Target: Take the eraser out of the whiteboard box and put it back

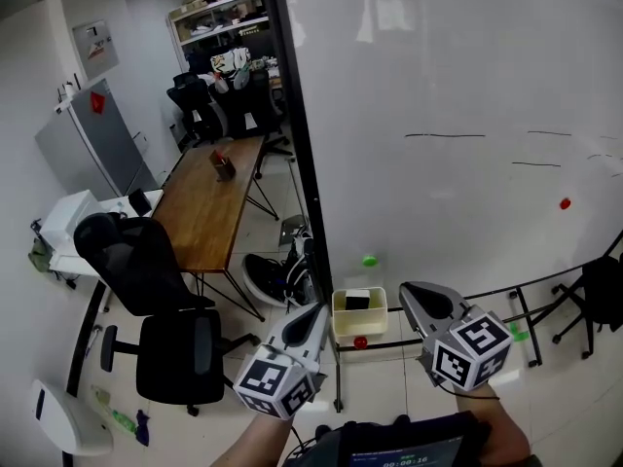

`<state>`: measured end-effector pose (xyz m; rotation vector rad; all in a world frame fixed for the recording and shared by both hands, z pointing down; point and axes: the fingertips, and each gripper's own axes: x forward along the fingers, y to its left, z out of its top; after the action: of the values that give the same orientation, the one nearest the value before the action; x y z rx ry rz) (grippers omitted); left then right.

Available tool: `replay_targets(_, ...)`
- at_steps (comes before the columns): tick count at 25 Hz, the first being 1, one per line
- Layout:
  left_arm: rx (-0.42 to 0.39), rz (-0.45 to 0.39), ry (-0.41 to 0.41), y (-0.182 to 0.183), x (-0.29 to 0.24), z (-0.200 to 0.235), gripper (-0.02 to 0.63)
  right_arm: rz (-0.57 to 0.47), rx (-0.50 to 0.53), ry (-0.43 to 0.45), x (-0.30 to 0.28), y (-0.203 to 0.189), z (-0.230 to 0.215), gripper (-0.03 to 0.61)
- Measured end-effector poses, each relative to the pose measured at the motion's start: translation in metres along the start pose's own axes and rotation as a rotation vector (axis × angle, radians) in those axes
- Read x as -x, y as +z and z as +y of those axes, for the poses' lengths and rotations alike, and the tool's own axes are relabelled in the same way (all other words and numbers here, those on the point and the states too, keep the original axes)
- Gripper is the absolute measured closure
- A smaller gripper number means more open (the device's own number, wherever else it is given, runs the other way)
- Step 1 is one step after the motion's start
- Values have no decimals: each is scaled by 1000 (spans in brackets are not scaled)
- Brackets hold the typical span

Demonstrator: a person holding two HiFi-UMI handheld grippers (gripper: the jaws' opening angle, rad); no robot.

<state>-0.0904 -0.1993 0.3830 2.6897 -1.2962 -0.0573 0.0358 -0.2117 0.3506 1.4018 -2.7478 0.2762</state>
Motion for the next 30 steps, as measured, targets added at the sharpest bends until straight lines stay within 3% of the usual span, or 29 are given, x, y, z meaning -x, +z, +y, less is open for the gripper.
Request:
replay_targets(6, -38, -28, -26, 18, 5, -6, 589, -21, 22, -24, 3, 6, 7, 555)
replay_targets(10, -117, -13, -64, 9, 7, -10, 589, -8, 30, -86, 10, 0, 4, 555)
replay_targets(13, -45, 18, -116, -6, 8, -14, 589, -1, 35, -138, 22, -1, 1, 555)
replay_targets(16, -40, -6, -159, -2, 6, -34, 589, -13, 45, -175, 48, 3, -2, 555)
replay_targets(21, -40, -36, -183, 6, 3, -104, 589, -55, 35, -207, 121, 12, -29, 556)
replay_targets(30, -41, -47, -72, -16, -46, -288, 589, -84, 85, -107, 297, 11, -120, 556)
